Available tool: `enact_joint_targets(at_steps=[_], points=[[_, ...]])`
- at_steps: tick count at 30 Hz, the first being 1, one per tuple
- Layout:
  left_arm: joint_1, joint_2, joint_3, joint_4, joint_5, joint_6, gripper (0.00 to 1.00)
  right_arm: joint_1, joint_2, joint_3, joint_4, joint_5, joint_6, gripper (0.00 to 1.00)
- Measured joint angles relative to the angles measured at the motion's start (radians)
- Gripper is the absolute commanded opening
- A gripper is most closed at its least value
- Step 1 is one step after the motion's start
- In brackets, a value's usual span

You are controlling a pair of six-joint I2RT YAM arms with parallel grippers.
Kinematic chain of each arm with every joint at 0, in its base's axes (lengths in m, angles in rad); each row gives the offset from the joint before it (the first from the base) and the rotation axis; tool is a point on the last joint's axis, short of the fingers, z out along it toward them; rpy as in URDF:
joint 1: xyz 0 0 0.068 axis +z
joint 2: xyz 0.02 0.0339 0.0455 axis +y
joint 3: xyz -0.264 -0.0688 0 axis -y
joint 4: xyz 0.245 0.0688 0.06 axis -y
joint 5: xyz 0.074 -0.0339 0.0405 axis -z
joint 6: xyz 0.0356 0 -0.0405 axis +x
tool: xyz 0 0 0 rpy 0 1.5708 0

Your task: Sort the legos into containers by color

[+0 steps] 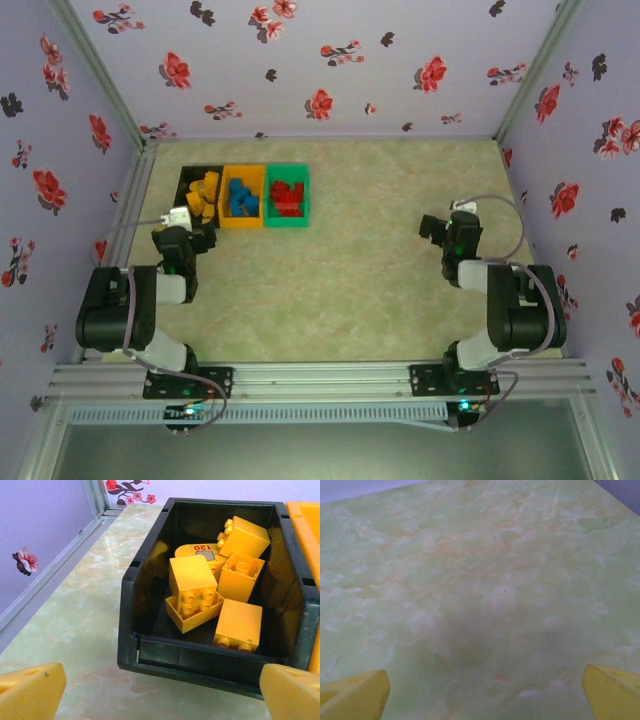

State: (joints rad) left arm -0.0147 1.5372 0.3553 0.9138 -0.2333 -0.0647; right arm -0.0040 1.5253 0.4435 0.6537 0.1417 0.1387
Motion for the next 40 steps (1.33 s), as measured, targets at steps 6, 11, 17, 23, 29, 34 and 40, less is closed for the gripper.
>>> enact_joint_targets(at_steps=[6, 11, 17, 23, 29, 34, 40], points=[[0.0, 0.0, 0.0, 0.002, -0.003, -0.004, 1.0, -0.018, 0.044, -0.095, 0.168, -0.032, -0.007, 0.99], [0.0, 0.0, 0.0, 0.003, -0.003, -0.004, 1.0, -0.018, 0.044, -0.07, 0.206, -0.088, -0.023, 0.99], [0.0, 0.0, 0.0, 0.002, -0.01, -0.004, 1.0, -0.018, 0.044, -0.068, 0.21, -0.102, -0.034, 0.99], [0.0, 0.0, 0.0, 0.002, -0.01, -0.004, 1.0, -0.018, 0.044, -0.068, 0.21, -0.106, -0.035, 0.99], [0.0, 0.0, 0.0, 0.002, -0.01, -0.004, 1.0, -0.018, 0.044, -0.067, 0.21, -0.109, -0.035, 0.99], [0.0, 0.0, 0.0, 0.002, -0.01, -0.004, 1.0, -0.018, 0.044, -0.067, 0.21, -0.11, -0.035, 0.99], [0.0, 0.0, 0.0, 0.002, -0.01, -0.004, 1.0, -0.018, 0.044, -0.064, 0.209, -0.113, -0.035, 0.99]])
